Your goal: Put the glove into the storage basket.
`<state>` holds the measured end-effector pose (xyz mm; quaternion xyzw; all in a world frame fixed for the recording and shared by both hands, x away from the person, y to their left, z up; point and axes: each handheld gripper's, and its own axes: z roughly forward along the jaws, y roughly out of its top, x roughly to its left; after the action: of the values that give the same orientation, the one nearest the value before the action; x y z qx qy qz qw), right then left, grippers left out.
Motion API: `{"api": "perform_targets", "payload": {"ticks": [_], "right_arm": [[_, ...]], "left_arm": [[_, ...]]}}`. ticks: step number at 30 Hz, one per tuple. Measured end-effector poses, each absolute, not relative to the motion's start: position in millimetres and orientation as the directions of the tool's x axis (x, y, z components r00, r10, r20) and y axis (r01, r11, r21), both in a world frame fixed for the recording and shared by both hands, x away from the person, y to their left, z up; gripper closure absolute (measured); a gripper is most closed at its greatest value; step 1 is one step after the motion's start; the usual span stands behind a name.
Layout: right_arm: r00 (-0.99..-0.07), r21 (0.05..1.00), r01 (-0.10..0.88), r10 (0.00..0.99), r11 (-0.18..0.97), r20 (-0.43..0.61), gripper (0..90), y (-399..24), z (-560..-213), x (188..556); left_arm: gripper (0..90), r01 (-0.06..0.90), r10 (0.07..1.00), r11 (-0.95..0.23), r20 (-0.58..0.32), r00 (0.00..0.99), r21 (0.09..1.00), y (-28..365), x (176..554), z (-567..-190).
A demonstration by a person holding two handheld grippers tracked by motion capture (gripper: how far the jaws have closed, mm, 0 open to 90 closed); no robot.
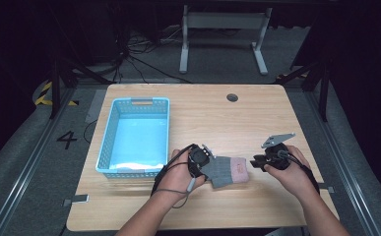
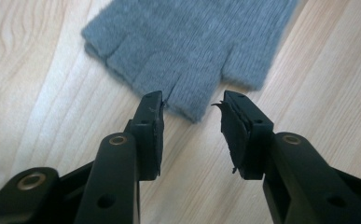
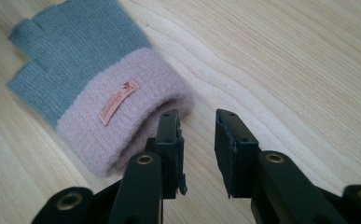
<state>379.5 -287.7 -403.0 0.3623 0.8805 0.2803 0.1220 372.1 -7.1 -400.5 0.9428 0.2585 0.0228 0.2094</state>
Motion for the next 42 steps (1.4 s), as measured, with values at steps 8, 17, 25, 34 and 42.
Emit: {"api": "perform_targets", "payload": {"ticks": [8, 17, 25, 34, 42], "right_arm": [[-0.693, 0.576, 0.593, 0.72, 0.563, 0.01, 66.9, -302, -399, 375], [-0.662, 0.579, 0.62, 0.749, 0.53, 0.023, 65.5, -320, -395, 370], [-0.656, 0.583, 0.63, 0.753, 0.514, 0.045, 64.8, -323, -395, 369], [-0.656, 0.587, 0.631, 0.753, 0.506, 0.056, 62.8, -325, -395, 369], [-0.656, 0.594, 0.63, 0.753, 0.501, 0.06, 60.6, -324, -396, 370]], "left_arm": [[48.9, 0.464, 0.474, -0.752, -0.105, 0.874, 0.468, -14, 371, -387], [33.1, 0.461, 0.475, -0.753, -0.096, 0.875, 0.469, -32, 383, -383], [28.8, 0.438, 0.441, -0.773, -0.108, 0.891, 0.458, -50, 395, -391], [29.9, 0.423, 0.427, -0.806, -0.088, 0.9, 0.414, -63, 408, -408], [26.2, 0.412, 0.428, -0.824, -0.05, 0.902, 0.389, -72, 414, -420]]}}
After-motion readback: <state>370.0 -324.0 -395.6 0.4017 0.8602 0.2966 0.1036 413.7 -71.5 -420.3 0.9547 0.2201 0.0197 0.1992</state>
